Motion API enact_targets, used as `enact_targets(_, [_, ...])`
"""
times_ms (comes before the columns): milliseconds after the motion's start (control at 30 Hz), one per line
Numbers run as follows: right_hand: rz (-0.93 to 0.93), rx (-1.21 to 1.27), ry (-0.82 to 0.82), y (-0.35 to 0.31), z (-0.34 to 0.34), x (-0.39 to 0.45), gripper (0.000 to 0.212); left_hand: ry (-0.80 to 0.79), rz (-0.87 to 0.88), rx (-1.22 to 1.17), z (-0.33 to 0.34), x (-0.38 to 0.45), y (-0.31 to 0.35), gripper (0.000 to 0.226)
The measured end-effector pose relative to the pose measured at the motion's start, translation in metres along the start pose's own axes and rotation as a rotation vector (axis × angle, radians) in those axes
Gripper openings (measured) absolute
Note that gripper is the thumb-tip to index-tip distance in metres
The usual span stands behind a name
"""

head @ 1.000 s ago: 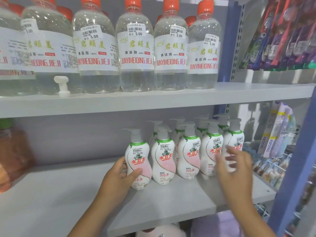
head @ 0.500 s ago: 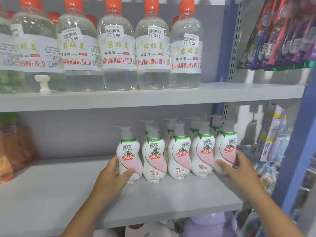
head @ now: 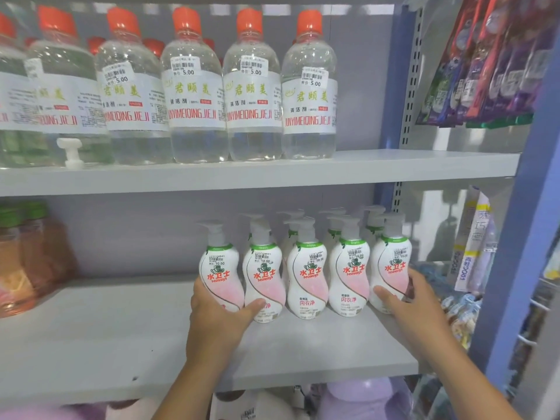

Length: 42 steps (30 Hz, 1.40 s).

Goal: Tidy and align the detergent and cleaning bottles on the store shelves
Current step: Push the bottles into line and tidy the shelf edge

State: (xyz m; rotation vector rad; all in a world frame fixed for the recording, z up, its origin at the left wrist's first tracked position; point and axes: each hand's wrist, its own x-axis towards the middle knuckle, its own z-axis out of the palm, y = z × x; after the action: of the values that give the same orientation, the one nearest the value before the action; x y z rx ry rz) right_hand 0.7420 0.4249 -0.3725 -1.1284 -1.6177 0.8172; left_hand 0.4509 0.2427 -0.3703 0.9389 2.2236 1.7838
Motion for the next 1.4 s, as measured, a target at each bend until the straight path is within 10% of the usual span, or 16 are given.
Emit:
enact_targets(433, [0.008,0.067,-0.007,0.001,-0.002,0.001,0.049,-0.185,-0.023,-0.311,-0.042,0.028,-0.014,0.052])
enact_targets(867, [0.012,0.265,-0.006,-0.011,-0.009,0.011,0.069,-0.147,0.075,-0.330,-0.056,0.047,0.003,0.047])
enact_targets(967, [0.001,0.373,-0.023,-0.028,-0.015,0.027,0.045,-0.277,0.054,-0.312,-0.058,0.070,0.021,0.031])
enact_targets(1167, [0.020,0.362,-0.076,-0.031,-0.009,0.031,0.045,-0.625,-0.244,-0.628,-0.038,0.093,0.011,0.114])
enact_targets(1400, [0.039,0.358,-0.111,-0.027,-0.008,0.026,0.040,-0.613,-0.245,-0.556,-0.032,0.099,0.004,0.110])
